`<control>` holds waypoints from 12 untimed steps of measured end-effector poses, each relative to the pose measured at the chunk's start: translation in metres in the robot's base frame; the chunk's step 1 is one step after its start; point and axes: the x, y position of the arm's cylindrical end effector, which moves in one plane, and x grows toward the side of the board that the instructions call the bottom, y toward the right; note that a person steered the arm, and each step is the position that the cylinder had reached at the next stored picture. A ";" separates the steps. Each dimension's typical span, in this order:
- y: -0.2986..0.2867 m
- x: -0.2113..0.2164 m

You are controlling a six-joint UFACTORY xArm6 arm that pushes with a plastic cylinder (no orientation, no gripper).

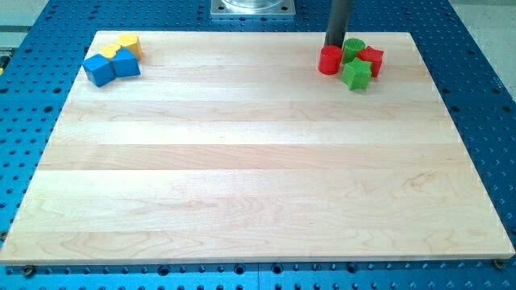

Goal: Move the green blocks to the bottom center

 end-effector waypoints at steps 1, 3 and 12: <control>0.001 0.000; 0.003 0.001; 0.064 0.059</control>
